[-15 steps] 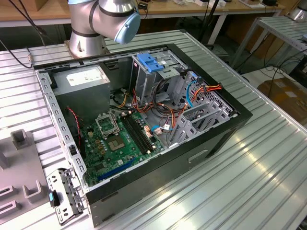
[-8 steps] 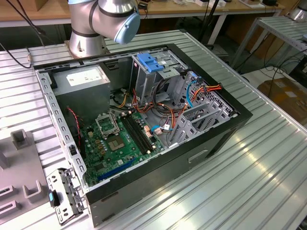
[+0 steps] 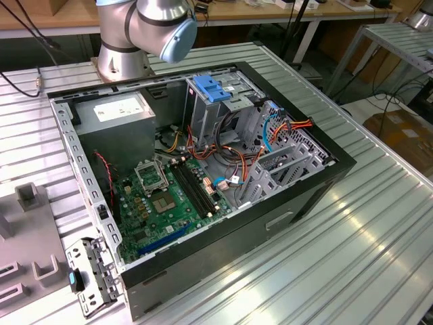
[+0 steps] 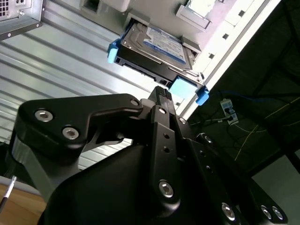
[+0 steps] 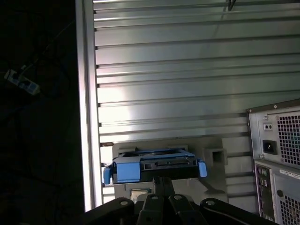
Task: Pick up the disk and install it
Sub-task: 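Reach for the disk, then pick up the disk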
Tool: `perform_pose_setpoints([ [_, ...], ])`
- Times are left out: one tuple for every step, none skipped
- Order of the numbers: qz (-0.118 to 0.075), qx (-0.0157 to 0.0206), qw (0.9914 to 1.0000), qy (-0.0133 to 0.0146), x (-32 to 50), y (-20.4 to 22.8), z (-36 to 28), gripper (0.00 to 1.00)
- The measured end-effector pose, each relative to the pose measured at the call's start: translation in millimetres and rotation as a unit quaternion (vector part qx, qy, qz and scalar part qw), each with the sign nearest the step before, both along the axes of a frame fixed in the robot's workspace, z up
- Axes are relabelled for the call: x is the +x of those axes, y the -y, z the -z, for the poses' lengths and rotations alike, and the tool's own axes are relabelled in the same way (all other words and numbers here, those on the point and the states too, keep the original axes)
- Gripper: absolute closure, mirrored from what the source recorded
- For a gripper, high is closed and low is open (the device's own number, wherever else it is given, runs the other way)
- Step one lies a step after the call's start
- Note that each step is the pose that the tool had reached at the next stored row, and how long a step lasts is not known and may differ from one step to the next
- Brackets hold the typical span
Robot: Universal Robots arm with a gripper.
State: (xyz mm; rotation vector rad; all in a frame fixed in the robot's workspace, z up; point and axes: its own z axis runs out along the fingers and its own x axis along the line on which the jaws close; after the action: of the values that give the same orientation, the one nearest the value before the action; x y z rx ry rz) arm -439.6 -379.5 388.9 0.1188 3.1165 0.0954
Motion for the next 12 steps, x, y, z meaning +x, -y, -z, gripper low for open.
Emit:
perform_pose_setpoints([
  [0.000, 0.0000, 1.00000, 0.0000, -3.2, -0.1, 0.0, 0.89],
  [0.000, 0.0000, 1.00000, 0.0000, -8.0, -0.4, 0.0, 0.89],
  [0.000, 0.0000, 1.00000, -0.0001, -13.2, -0.9, 0.0, 0.89],
  [0.000, 0.0000, 1.00000, 0.0000, -16.4, -1.0, 0.1, 0.89],
  [0.000, 0.0000, 1.00000, 0.0000, -17.7, -1.0, 0.1, 0.89],
  [0.000, 0.0000, 1.00000, 0.0000, -17.9, -1.0, 0.0, 0.89],
  [0.000, 0.0000, 1.00000, 0.0000, -17.9, -1.0, 0.0, 0.89],
  [0.000, 0.0000, 1.00000, 0.0000, -18.0, -1.0, 0.0, 0.89],
  [0.000, 0.0000, 1.00000, 0.0000, -18.1, -1.0, 0.0, 0.89],
  [0.000, 0.0000, 1.00000, 0.0000, -18.1, -1.0, 0.0, 0.89],
  [0.000, 0.0000, 1.00000, 0.0000, -18.1, -1.0, 0.0, 0.89],
  [0.000, 0.0000, 1.00000, 0.0000, -18.1, -1.0, 0.0, 0.89],
])
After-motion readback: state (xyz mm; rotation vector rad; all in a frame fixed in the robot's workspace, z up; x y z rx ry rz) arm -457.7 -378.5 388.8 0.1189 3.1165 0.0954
